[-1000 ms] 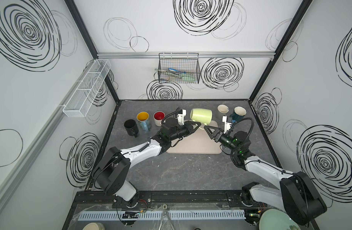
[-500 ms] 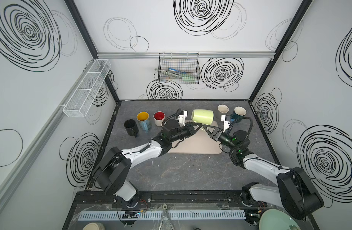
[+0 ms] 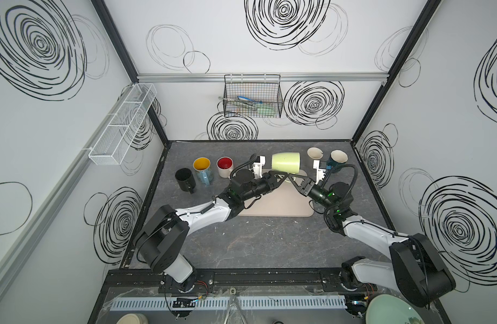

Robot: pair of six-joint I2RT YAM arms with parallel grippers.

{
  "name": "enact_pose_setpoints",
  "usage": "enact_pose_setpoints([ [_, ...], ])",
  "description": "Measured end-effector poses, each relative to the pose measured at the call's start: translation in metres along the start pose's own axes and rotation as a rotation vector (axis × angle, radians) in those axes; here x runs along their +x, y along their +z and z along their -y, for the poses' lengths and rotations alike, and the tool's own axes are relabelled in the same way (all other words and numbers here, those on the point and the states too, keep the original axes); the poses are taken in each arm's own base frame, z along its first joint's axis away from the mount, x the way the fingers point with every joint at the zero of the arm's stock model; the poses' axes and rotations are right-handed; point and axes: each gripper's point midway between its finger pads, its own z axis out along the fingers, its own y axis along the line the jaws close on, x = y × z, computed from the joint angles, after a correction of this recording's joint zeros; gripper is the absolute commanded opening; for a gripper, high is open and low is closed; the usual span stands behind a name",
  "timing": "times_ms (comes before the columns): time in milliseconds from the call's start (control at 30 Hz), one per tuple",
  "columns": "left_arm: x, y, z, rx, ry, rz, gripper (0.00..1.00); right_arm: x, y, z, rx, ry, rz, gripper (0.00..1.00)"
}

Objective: Turn the mug right side up
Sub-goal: Place the mug at the top-right of the table.

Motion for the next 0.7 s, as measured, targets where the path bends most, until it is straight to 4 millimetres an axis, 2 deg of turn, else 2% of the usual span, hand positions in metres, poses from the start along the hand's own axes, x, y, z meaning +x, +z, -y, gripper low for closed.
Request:
enact_pose_setpoints([
  [133,0.003,-0.002,0.006,0.034,0.007,-0.029,0.96,0.001,-0.001,0.008,0.032,0.018,-0.003,0.0],
  [333,0.002,-0.013,-0.014,0.009,-0.006,-0.041,0.96,0.005,-0.003,0.03,0.119,0.025,-0.014,0.0],
  [467,-0.004,-0.02,-0.025,-0.016,-0.008,-0.038,0.96,0.007,-0.007,0.048,0.197,0.033,-0.015,0.0],
  [700,-0.022,-0.041,-0.028,-0.06,0.043,-0.005,0.96,0.005,-0.016,0.064,0.277,0.016,-0.016,0.0],
])
